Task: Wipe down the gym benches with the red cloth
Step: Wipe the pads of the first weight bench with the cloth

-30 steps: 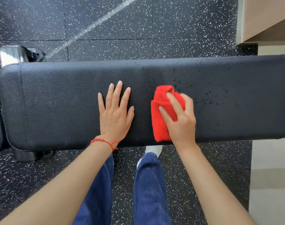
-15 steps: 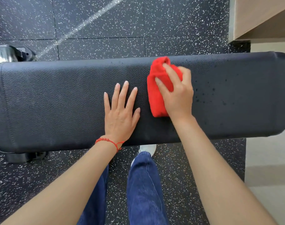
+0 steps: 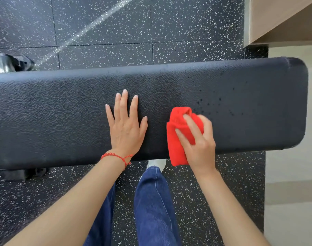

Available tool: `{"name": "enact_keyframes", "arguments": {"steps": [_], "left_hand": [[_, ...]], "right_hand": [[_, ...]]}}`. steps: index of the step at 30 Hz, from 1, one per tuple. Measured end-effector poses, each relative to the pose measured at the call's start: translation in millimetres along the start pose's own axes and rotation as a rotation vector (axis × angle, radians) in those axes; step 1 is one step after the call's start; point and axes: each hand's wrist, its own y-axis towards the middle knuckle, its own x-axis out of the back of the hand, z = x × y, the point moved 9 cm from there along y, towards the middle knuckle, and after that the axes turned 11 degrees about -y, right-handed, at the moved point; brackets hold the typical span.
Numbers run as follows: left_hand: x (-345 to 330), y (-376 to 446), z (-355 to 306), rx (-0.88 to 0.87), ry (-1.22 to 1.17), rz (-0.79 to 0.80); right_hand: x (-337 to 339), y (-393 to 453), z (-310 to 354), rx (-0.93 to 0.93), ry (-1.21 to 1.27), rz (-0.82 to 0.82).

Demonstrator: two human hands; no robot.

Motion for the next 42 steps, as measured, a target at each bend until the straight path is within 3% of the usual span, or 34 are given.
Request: {"name": "enact_keyframes", "arguments": {"steps": [6,16,22,32,42], "left_hand": [[-15.1,8.5,-42.5,-0.111,-0.018,0.038],[-20.5,6.4,-41.4,-0.143,0.004,0.063],[-23.0,5.5,-41.6,-0.135,0.015,0.069],[-30.2,26.8,-84.9,-0.231,-0.019,0.107],[-50.5,29.4,-100.1,-0.284,0.024,0.159]], "right_hand": [[7.2,-1.3,-10.6,-0.007,0.007,0.022],[9.3,125.2,-9.1,-0.077,-0.013,-0.051],[17.1,90.9,-26.5,-0.16,0.019,-0.1],[41.1,-2.2,-64.5,-0.247,-0.02,0.009],[44.4,82.5,-71.8,-0.213,-0.026,-0.102]]}}
